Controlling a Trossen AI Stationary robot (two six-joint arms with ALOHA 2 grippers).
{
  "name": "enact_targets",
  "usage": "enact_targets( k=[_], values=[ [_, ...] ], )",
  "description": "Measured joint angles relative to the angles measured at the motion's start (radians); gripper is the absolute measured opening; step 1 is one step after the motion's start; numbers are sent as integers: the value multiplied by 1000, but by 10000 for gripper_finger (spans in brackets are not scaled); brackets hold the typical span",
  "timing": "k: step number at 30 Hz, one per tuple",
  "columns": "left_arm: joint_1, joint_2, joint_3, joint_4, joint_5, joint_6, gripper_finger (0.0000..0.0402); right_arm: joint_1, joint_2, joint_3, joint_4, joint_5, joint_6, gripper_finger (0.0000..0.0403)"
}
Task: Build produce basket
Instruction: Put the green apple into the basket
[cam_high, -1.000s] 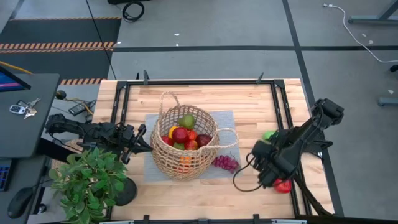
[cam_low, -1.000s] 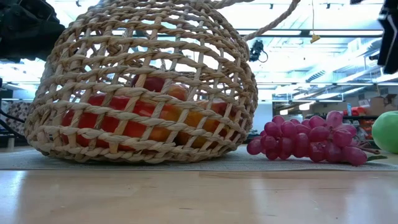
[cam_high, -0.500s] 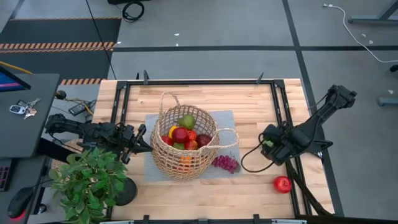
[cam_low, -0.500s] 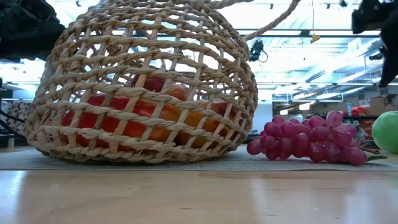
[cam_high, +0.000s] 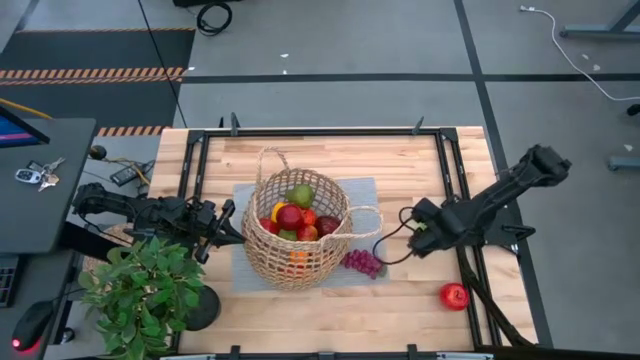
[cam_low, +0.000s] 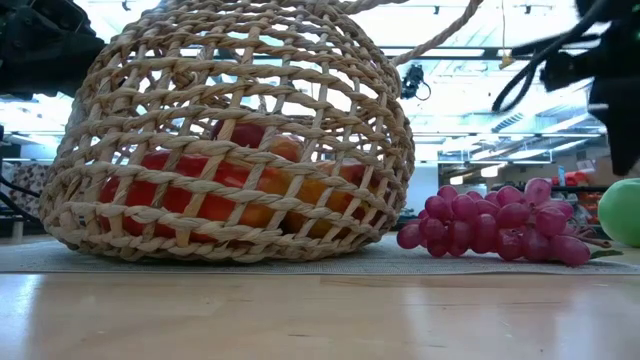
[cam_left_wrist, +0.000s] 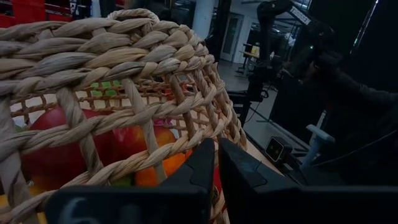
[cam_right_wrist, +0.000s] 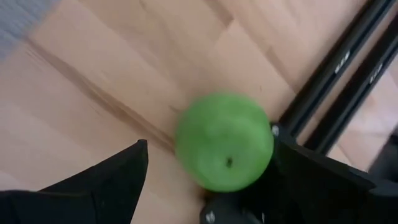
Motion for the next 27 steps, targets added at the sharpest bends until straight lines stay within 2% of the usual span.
enact_targets(
  k=[4, 9, 18, 27],
  values=[
    [0, 0, 0, 0, 0, 0, 35, -87, 54, 0, 12, -110, -94, 362],
    [0, 0, 0, 0, 0, 0, 33, -180, 110, 1, 26, -176, -210, 362],
    [0, 0, 0, 1, 0, 0, 32, -351, 236, 1, 39, -195, -374, 361],
    [0, 0, 0, 1, 0, 0, 31, -459, 349, 5, 40, -209, -485, 362]
  ],
)
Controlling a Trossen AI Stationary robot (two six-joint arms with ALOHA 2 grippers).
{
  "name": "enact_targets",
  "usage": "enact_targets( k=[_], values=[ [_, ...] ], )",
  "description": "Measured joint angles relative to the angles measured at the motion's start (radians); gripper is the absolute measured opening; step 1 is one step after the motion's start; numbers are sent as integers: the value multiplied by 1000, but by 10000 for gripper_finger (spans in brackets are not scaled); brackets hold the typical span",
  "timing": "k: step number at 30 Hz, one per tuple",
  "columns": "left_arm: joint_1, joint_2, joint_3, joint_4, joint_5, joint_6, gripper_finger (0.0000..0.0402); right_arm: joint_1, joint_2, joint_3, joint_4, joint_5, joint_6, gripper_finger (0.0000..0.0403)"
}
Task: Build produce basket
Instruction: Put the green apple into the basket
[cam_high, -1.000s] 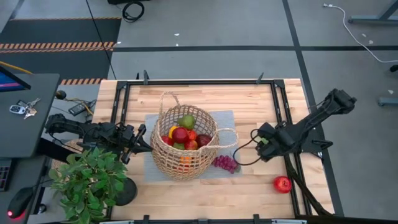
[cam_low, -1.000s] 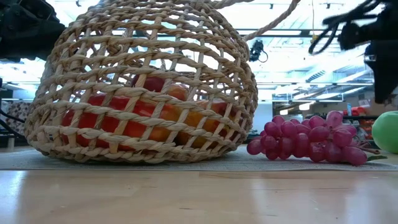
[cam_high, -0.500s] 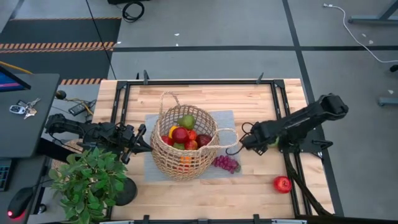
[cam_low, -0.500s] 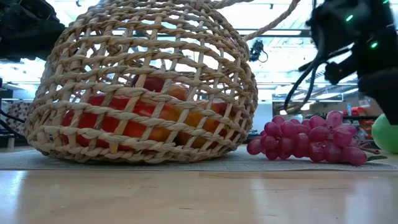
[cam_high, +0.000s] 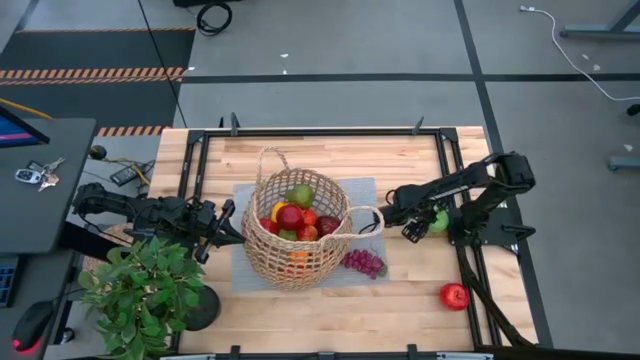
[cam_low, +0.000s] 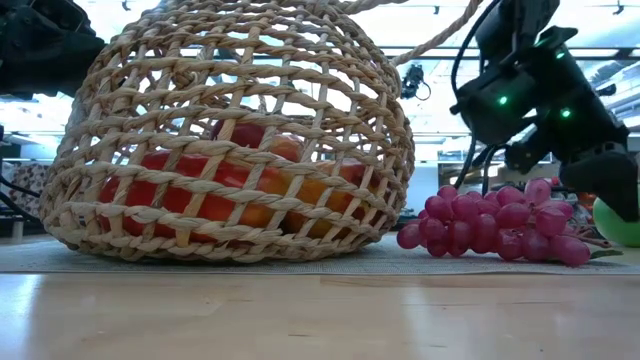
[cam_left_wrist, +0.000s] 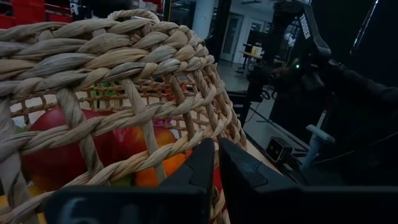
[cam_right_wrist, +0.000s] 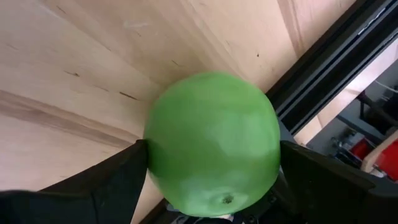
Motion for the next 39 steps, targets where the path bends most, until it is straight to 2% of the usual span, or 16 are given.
enact_targets(
  k=[5, 12, 17, 22, 26, 28, 31, 33, 36, 39],
  values=[
    [0, 0, 0, 0, 0, 0, 29, -31, 31, 2, 4, -15, -46, 362],
    [0, 0, 0, 0, 0, 0, 35, -51, 13, -4, 14, -16, -80, 352],
    [0, 0, 0, 0, 0, 0, 29, -21, 0, 5, 4, -23, -77, 348],
    [0, 0, 0, 0, 0, 0, 31, 30, 0, 73, -77, -21, -64, 346],
    [0, 0, 0, 0, 0, 0, 36, 58, 0, 152, -170, 29, -25, 346],
    [0, 0, 0, 0, 0, 0, 35, 63, -1, 192, -223, 94, 0, 346],
    [0, 0, 0, 0, 0, 0, 31, 65, -14, 233, -211, 212, -6, 346],
    [0, 0, 0, 0, 0, 0, 29, 65, -19, 260, -227, 255, -10, 346],
    [0, 0, 0, 0, 0, 0, 28, 65, -19, 295, -218, 252, -37, 346],
    [0, 0, 0, 0, 0, 0, 33, 82, -20, 337, -217, 185, -48, 346]
  ],
)
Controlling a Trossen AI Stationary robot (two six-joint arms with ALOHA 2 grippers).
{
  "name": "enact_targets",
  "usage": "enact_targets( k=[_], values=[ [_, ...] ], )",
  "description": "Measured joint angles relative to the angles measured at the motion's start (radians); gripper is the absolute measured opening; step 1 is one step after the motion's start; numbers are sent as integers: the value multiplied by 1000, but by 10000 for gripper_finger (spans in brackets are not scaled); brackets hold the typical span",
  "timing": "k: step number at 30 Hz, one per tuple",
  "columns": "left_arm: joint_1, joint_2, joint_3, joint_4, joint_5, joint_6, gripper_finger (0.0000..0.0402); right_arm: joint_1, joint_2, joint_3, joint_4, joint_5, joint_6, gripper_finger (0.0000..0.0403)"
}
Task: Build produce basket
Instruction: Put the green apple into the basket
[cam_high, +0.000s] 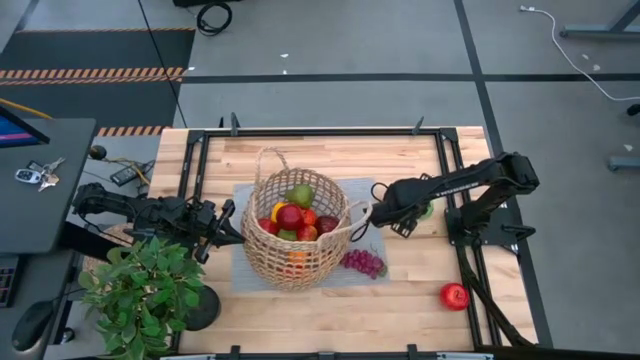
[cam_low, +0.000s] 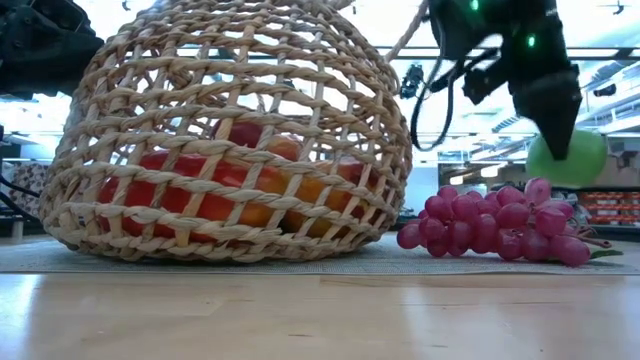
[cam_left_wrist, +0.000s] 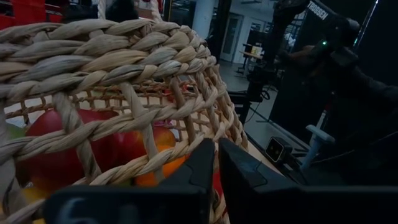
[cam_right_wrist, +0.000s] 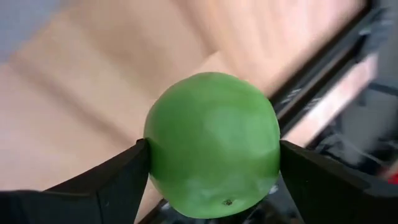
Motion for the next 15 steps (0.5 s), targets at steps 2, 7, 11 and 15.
enact_targets(
  k=[2, 7, 11, 15],
  values=[
    [0, 0, 0, 0, 0, 0, 35, 22, 0, 31, 3, -62, 5, 346],
    [0, 0, 0, 0, 0, 0, 33, 112, 0, 95, 43, -224, 0, 346],
    [0, 0, 0, 0, 0, 0, 28, 192, 0, 147, 110, -333, 0, 346],
    [0, 0, 0, 0, 0, 0, 31, 261, 0, 200, 248, -372, -10, 346]
  ],
)
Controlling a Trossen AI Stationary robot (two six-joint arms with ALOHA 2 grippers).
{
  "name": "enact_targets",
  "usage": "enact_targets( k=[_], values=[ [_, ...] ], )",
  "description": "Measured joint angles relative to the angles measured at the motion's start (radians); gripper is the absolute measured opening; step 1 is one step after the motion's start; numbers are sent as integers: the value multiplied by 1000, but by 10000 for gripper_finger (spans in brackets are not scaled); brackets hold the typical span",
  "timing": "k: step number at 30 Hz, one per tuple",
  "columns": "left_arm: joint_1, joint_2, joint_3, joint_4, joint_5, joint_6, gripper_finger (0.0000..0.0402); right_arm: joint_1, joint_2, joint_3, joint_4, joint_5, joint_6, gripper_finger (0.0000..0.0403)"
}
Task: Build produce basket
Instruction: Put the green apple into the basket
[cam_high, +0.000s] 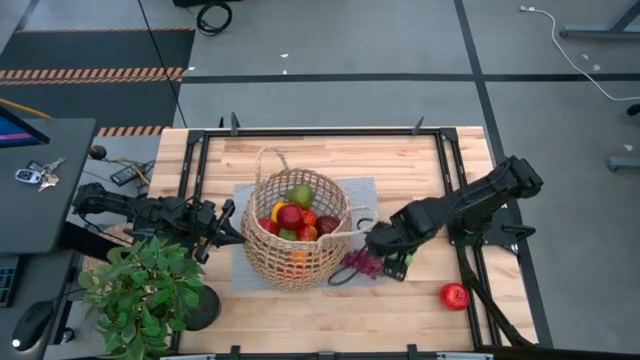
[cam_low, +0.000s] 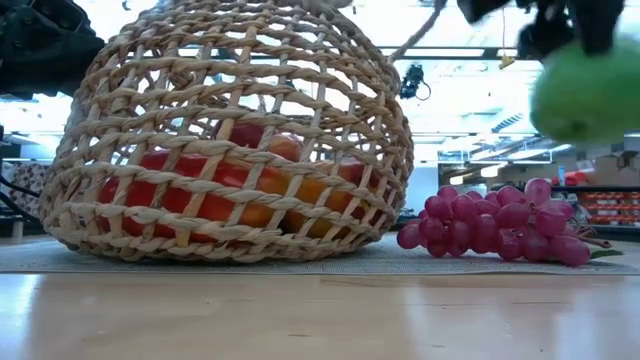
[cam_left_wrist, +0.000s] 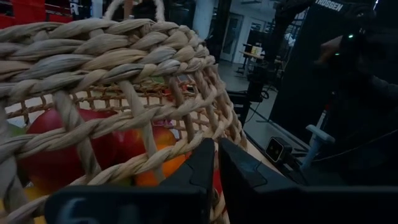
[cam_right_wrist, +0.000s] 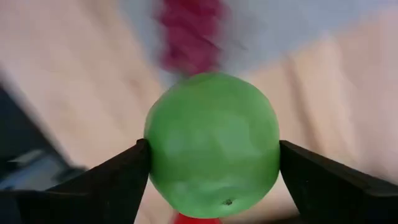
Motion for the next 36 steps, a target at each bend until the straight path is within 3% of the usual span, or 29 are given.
enact_targets(
  k=[13, 16, 24, 33, 36],
  values=[
    [0, 0, 0, 0, 0, 0, 28, 116, 0, 206, 719, -27, -356, 346],
    [0, 0, 0, 0, 0, 0, 31, 130, 0, 276, 802, 78, -476, 346],
    [0, 0, 0, 0, 0, 0, 32, 159, 0, 416, 865, 545, -794, 346],
    [0, 0, 0, 0, 0, 0, 33, 151, 2, 428, 905, 583, -893, 346],
    [0, 0, 0, 0, 0, 0, 36, 151, 4, 428, 905, 666, -1019, 346]
  ],
)
